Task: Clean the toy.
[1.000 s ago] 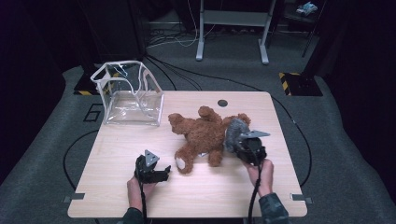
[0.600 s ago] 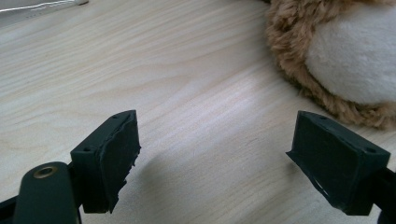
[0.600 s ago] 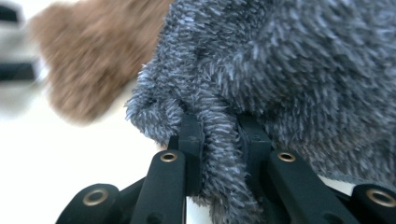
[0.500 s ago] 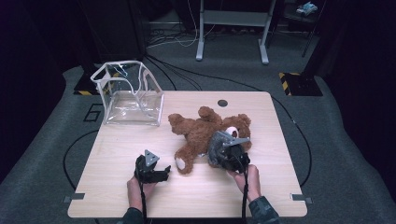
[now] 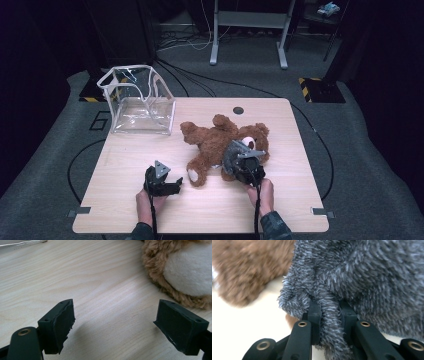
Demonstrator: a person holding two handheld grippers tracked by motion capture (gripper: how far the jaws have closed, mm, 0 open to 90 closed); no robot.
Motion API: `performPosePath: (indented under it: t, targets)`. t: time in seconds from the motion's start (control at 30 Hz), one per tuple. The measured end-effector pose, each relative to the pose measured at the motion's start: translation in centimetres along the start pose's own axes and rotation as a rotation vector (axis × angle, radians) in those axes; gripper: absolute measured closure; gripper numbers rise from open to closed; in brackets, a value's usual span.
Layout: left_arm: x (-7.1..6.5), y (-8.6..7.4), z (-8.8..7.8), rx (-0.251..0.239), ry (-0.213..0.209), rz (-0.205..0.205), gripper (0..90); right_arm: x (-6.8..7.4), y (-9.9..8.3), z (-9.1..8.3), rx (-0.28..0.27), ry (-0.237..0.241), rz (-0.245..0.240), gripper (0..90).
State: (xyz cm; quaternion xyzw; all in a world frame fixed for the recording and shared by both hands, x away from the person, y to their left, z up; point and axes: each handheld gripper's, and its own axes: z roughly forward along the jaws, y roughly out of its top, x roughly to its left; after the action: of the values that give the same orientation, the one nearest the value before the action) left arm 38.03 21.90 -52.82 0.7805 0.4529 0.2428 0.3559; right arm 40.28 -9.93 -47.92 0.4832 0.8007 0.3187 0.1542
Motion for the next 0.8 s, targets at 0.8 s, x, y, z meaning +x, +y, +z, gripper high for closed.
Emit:
performPosePath:
  t: [0.8]
  targets:
    - [-0.8, 0.6, -1.0, -0.061, 0.013, -0.034, 14.5, -10.7, 0.6, -6.9, -0.12, -0.277, 0.149, 75.6]
